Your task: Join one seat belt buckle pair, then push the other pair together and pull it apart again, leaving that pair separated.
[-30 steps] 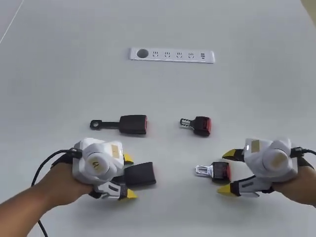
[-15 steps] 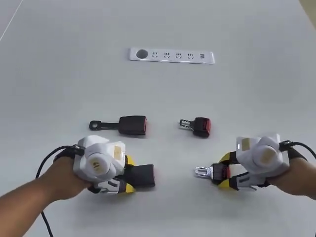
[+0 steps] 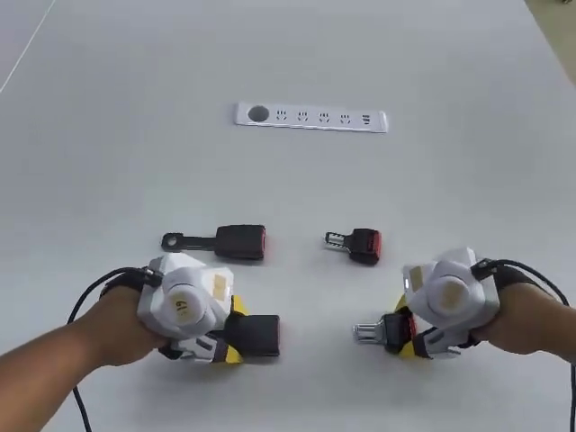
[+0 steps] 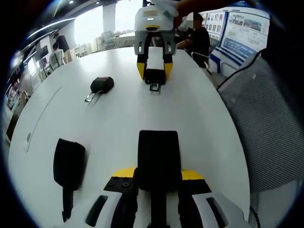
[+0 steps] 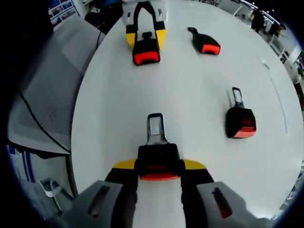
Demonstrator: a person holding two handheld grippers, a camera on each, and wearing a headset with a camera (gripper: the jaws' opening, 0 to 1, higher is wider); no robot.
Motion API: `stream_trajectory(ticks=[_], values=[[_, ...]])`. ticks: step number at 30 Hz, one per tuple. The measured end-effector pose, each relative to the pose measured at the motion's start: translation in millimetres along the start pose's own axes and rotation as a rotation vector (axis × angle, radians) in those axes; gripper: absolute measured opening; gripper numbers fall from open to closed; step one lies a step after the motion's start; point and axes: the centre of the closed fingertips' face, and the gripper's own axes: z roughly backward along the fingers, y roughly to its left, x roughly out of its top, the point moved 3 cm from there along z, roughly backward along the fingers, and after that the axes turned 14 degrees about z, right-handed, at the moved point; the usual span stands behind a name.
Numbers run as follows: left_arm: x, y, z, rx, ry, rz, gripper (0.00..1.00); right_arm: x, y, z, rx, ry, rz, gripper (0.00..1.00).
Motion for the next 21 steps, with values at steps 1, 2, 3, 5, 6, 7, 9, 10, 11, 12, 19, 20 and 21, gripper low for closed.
stream_trajectory(ticks=[1,2,3,5,6,7,9,10,11,12,19,20,21], values=[[-0.6,-0.6,-0.2,0.001,0.000,0.003,0.33,0.4,0.1,0.0,0.001,0.001,0.000,0.35],[-0.6,-0.7,-0.3,0.002,0.000,0.002,0.33,0.9,0.6,-0.1,0.001,0.003,0.001,0.35],[-0.5,-1.1,-0.4,0.004,0.003,0.001,0.33,1.5,0.9,0.1,0.002,0.007,0.002,0.35],[-0.4,-1.5,-0.5,0.006,0.007,-0.001,0.33,2.0,1.2,-0.3,0.005,0.009,0.005,0.35],[-0.7,-2.0,-0.6,0.008,0.008,-0.002,0.33,2.7,1.3,-0.6,0.007,0.014,0.006,0.35],[-0.5,-1.9,-0.6,0.009,0.009,-0.001,0.33,3.1,1.4,-0.8,0.007,0.016,0.006,0.35],[-0.4,-2.2,-0.8,0.011,0.011,0.001,0.33,5.1,1.6,-1.6,0.008,0.029,0.003,0.35],[-0.9,-2.5,-1.0,0.012,0.012,0.001,0.33,6.6,2.0,-2.0,0.008,0.033,0.004,0.35],[-0.8,-2.5,-1.0,0.012,0.013,0.001,0.33,7.8,1.8,-2.4,0.008,0.033,0.003,0.35],[-1.4,-2.6,-1.3,0.013,0.013,0.001,0.33,8.7,1.7,-2.6,0.007,0.032,0.002,0.35],[-2.5,-1.9,-2.4,0.018,0.013,0.006,0.33,21.4,0.3,-6.1,-0.009,-0.004,-0.002,0.35],[-2.9,-1.9,-2.6,0.018,0.011,0.007,0.33,24.6,-0.3,-6.8,-0.012,-0.011,0.000,0.35],[-3.0,-1.8,-2.7,0.018,0.011,0.006,0.33,27.3,-0.6,-7.9,-0.013,-0.017,-0.001,0.35]])
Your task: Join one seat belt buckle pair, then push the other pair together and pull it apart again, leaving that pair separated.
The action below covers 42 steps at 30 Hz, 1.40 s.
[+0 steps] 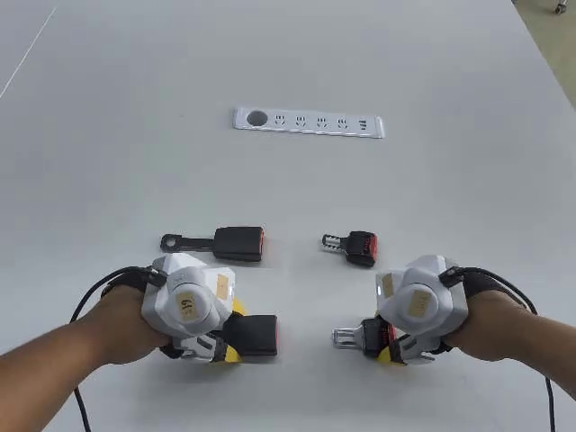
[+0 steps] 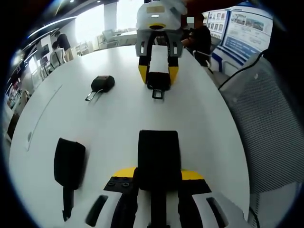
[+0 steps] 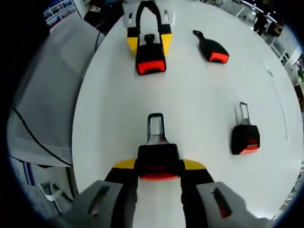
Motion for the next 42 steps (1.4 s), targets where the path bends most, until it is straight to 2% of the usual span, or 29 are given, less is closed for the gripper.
stream_trajectory(ticks=[21,25,30,33,34,36,42], values=[[-1.4,-2.4,1.1,0.002,0.003,-0.001,0.33,63.8,-11.5,-21.4,-0.060,-0.161,-0.021,0.35],[-1.1,-2.8,1.4,0.004,0.007,-0.004,0.33,68.7,-11.4,-23.5,-0.058,-0.173,-0.010,0.35],[-1.4,-3.2,1.5,0.001,0.007,-0.010,0.33,69.8,-11.3,-24.0,-0.064,-0.159,0.017,0.35],[-1.4,-2.8,1.2,0.000,0.005,-0.003,0.33,80.8,-10.9,-27.1,-0.076,-0.199,0.003,0.35],[-1.6,-2.9,1.2,-0.001,0.005,-0.003,0.33,83.2,-10.5,-28.0,-0.078,-0.198,0.003,0.35],[-3.0,-3.2,1.4,-0.003,0.008,-0.010,0.33,83.1,-11.0,-28.2,-0.082,-0.169,0.021,0.35],[-2.9,-2.2,0.7,-0.005,0.002,-0.012,0.33,81.3,-11.1,-27.4,-0.085,-0.198,0.012,0.35]])
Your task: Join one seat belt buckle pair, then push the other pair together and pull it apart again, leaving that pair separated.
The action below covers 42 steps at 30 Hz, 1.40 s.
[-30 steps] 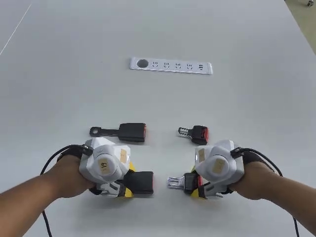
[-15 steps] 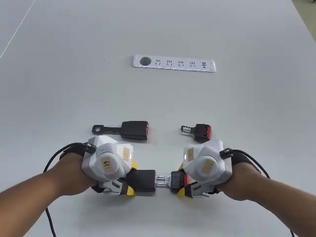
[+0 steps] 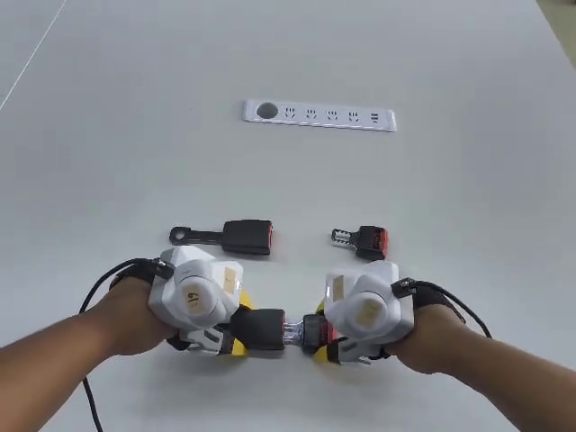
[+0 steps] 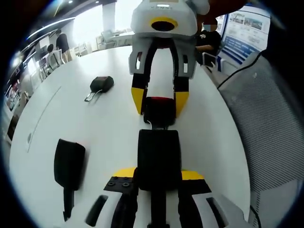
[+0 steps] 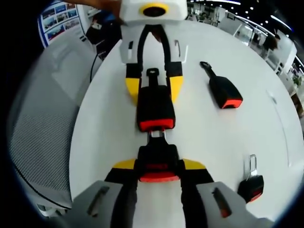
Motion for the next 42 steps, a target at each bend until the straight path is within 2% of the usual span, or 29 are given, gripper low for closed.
stream_trajectory(ticks=[14,26,27,28,31,37,39,40,41,42], values=[[3.8,0.5,-1.7,0.014,0.037,-0.033,0.32,9.9,-1.8,-6.3,-0.023,-0.029,-0.032,0.34],[4.3,-1.7,0.4,0.001,0.031,-0.037,0.32,17.1,-3.4,-10.1,-0.027,-0.040,-0.050,0.33],[1.5,-1.5,2.2,-0.002,0.061,-0.075,0.32,17.2,-4.0,-9.2,-0.028,-0.028,-0.037,0.33],[4.2,-2.3,0.5,0.004,0.034,-0.038,0.32,18.0,-3.8,-8.7,-0.025,-0.032,-0.036,0.33],[2.1,0.7,-0.8,0.000,0.039,-0.046,0.32,17.3,-3.8,-9.0,-0.024,-0.026,-0.038,0.33],[3.4,-0.9,1.0,-0.007,0.055,-0.060,0.33,17.4,-3.2,-8.8,-0.026,-0.021,-0.034,0.33],[2.0,0.0,-2.1,-0.009,0.044,-0.065,0.34,17.3,-2.5,-8.5,-0.027,-0.037,-0.029,0.33],[3.7,-0.4,-4.5,-0.013,0.020,-0.059,0.35,18.9,-2.7,-9.5,-0.031,-0.049,-0.034,0.33],[10.3,-2.3,-9.7,-0.022,-0.035,-0.043,0.37,24.1,-2.4,-11.6,-0.039,-0.082,-0.047,0.33],[21.0,-12.5,-18.7,-0.040,-0.105,0.006,0.38,36.2,-0.2,-17.1,-0.041,-0.137,-0.059,0.33]])
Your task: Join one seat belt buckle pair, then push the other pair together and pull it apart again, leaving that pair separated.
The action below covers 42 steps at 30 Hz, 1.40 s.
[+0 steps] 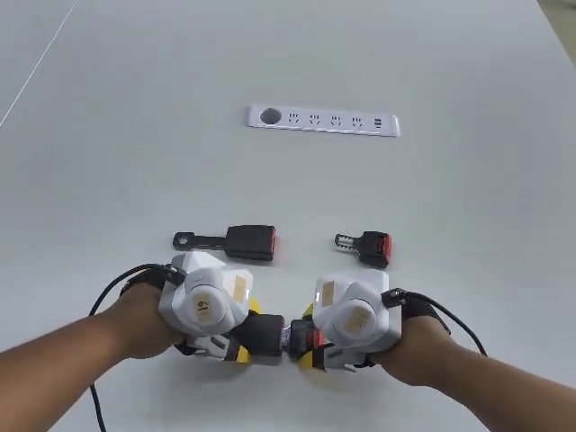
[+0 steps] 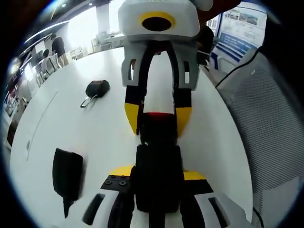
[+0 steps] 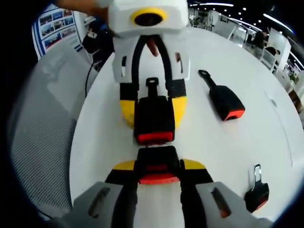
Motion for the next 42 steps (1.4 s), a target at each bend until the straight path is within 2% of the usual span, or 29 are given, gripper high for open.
stream_trajectory(ticks=[1,2,3,6,7,10,17,23,42], values=[[0.2,-7.9,-3.1,-0.017,0.061,-0.137,0.39,3.6,0.9,-3.3,-0.003,0.041,0.057,0.34],[2.2,-4.3,-1.8,0.004,0.071,-0.073,0.39,3.4,0.2,-2.6,-0.009,0.079,0.054,0.33],[1.7,-0.1,0.6,-0.003,0.082,-0.110,0.39,4.4,-0.1,-3.4,-0.008,0.076,0.036,0.33],[0.5,4.2,2.3,0.011,0.053,-0.084,0.39,0.5,-0.4,-1.3,-0.011,0.024,0.042,0.33],[-1.4,4.6,2.7,0.010,0.057,-0.090,0.39,-0.4,-0.6,-0.6,-0.006,0.020,0.038,0.33],[-0.4,1.8,3.3,0.016,0.068,-0.102,0.39,1.0,-0.9,-1.9,-0.003,0.025,0.054,0.33],[-1.2,-2.5,4.3,0.034,0.062,-0.078,0.40,0.8,-0.9,-2.5,-0.004,0.021,0.059,0.34],[-2.1,-3.5,5.0,0.024,0.058,-0.078,0.39,0.0,-1.1,-3.4,0.000,0.021,0.069,0.34],[-11.2,-1.5,12.8,0.013,0.050,-0.066,0.38,0.0,-1.3,-2.2,0.000,0.013,0.076,0.34]])
